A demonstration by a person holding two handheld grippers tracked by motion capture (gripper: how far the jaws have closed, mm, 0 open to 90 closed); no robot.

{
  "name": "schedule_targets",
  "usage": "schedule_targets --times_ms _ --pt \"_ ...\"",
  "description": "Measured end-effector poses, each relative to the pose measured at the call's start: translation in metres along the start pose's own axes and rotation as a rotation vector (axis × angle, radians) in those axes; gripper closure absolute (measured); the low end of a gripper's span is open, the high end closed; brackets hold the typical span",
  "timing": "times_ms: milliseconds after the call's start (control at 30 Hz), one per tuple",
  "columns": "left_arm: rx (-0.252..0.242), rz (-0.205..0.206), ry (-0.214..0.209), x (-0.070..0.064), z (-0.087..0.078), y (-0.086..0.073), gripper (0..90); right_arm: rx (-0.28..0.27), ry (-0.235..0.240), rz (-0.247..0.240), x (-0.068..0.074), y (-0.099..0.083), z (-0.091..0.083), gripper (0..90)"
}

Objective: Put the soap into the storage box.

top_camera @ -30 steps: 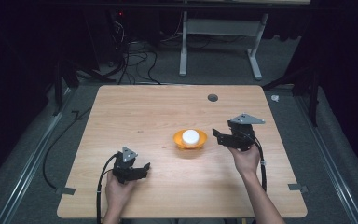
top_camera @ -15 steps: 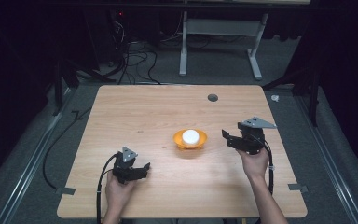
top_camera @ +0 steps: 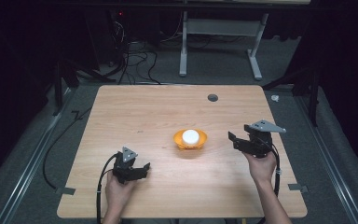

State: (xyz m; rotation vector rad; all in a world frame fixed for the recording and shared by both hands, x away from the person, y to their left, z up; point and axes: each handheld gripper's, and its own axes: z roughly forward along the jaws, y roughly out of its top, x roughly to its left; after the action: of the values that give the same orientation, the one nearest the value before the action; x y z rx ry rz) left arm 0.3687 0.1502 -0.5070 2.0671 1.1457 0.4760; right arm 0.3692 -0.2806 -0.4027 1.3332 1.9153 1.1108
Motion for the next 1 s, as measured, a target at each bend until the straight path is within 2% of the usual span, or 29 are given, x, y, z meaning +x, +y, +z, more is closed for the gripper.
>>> schedule_targets --times_ms 700,1000 --pt "0.0 0.001 0.0 0.0 0.0 0.0 21.9 -0.034 -0.026 0.042 -0.013 -0.017 -0.023 29.4" --pt "0.0 0.0 0.0 0.0 0.0 0.0 21.9 -0.031 -0.034 0.055 -0.017 -0.024 -0.03 29.8"
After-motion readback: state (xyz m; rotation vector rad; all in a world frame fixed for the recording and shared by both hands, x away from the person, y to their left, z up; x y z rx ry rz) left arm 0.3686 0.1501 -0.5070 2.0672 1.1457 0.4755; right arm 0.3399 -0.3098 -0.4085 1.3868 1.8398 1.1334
